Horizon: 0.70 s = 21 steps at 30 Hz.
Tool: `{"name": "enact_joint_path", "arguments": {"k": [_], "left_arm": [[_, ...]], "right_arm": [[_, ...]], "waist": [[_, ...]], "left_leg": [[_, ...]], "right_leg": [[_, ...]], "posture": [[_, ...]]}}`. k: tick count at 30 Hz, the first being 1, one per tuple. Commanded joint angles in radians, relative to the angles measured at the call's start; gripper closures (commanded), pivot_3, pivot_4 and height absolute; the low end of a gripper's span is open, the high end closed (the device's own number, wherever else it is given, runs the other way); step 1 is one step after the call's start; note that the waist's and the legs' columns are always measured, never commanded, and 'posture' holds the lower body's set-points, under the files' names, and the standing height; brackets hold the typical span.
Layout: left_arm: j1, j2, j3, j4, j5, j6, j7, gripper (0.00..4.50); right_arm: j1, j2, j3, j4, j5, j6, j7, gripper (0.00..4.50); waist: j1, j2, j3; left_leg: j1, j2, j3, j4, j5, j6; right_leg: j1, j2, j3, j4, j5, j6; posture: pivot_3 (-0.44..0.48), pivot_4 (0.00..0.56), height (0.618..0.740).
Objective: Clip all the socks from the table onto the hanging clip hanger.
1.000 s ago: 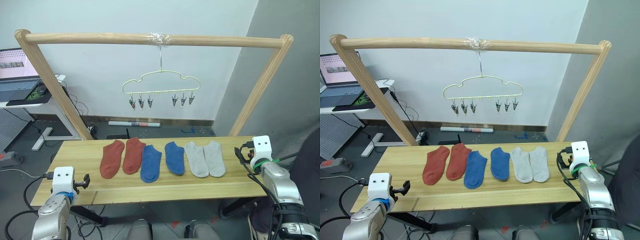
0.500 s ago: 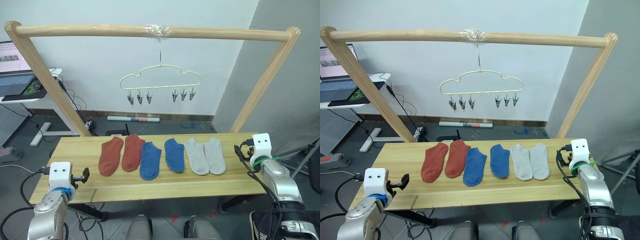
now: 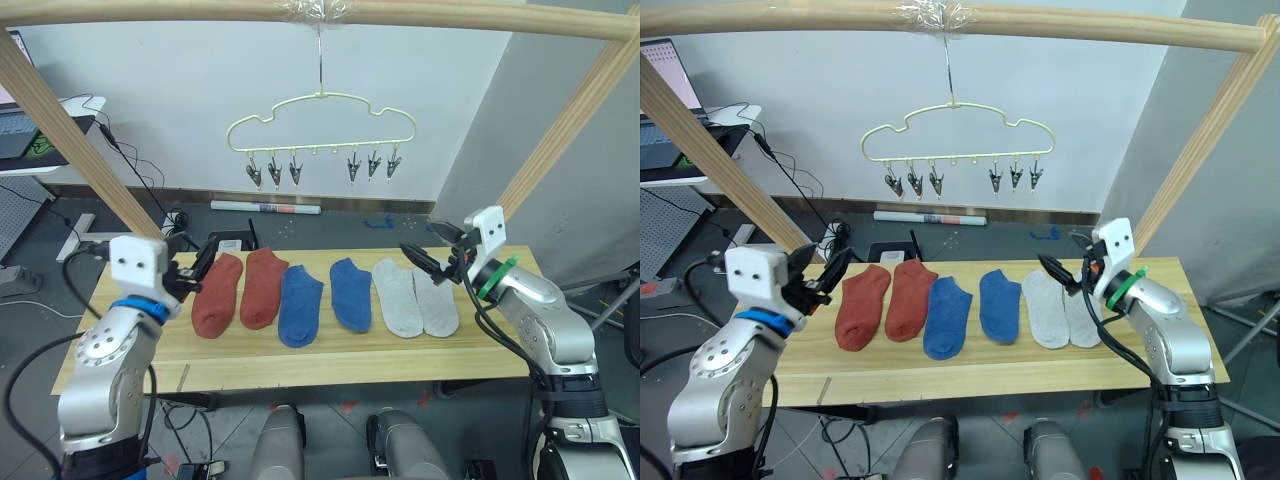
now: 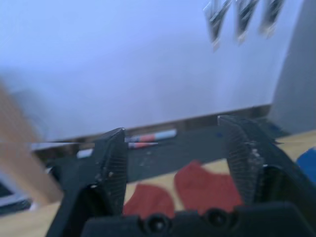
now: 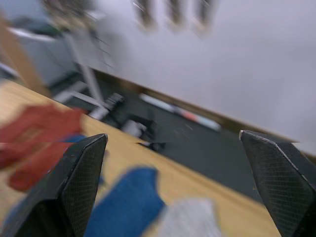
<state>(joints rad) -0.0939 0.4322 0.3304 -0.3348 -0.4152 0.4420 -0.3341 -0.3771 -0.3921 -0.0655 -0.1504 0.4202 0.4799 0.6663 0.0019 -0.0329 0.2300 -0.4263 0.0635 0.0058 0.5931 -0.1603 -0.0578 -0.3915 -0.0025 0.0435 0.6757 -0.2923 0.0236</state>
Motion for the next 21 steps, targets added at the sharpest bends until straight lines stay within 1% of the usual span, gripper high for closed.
{"name": "enact_joint_path", "arguments": {"k": [1, 3, 5, 12, 21], "left_arm": [[-0.070, -0.017, -0.038, -0.009, 0.008, 0.016, 0.032, 2.25], [-0.122, -0.029, -0.064, 0.018, 0.023, 0.003, 0.040, 2.25], [-0.170, -0.039, -0.079, 0.054, 0.037, -0.015, 0.048, 2.25], [-0.302, -0.089, -0.111, 0.205, 0.092, -0.109, 0.067, 2.25], [-0.417, -0.124, -0.118, 0.348, 0.130, -0.219, 0.069, 2.25]], "right_arm": [[-0.061, 0.017, 0.033, -0.064, 0.065, 0.006, 0.059, 0.00], [-0.099, 0.044, 0.050, -0.074, 0.086, 0.015, 0.059, 0.00], [-0.128, 0.068, 0.070, -0.081, 0.096, 0.015, 0.060, 0.00], [-0.169, 0.118, 0.118, -0.078, 0.083, -0.031, 0.074, 0.00], [-0.163, 0.126, 0.126, -0.106, 0.088, -0.022, 0.058, 0.00]], "waist": [[0.000, -0.001, 0.004], [0.000, -0.002, 0.006], [0.000, -0.002, 0.012], [-0.003, -0.003, 0.031], [-0.004, -0.004, 0.049]], "left_leg": [[-0.001, 0.000, -0.002, 0.000, 0.000, 0.000], [-0.008, 0.000, -0.004, 0.000, 0.000, -0.001], [-0.010, 0.000, -0.004, 0.000, 0.000, -0.001], [-0.011, 0.000, -0.003, 0.000, 0.000, -0.001], [-0.012, 0.000, -0.004, 0.000, 0.000, -0.001]], "right_leg": [[-0.001, 0.000, -0.001, 0.000, 0.000, 0.001], [-0.007, 0.001, -0.001, 0.002, 0.001, 0.003], [-0.012, 0.002, -0.002, 0.005, 0.001, 0.003], [-0.013, 0.002, -0.003, 0.004, 0.001, 0.003], [-0.014, 0.002, -0.004, 0.005, 0.001, 0.004]], "posture": [[0.079, 0.260, 0.740], [0.073, 0.269, 0.740], [0.063, 0.276, 0.740], [0.032, 0.293, 0.740], [0.011, 0.304, 0.740]]}}
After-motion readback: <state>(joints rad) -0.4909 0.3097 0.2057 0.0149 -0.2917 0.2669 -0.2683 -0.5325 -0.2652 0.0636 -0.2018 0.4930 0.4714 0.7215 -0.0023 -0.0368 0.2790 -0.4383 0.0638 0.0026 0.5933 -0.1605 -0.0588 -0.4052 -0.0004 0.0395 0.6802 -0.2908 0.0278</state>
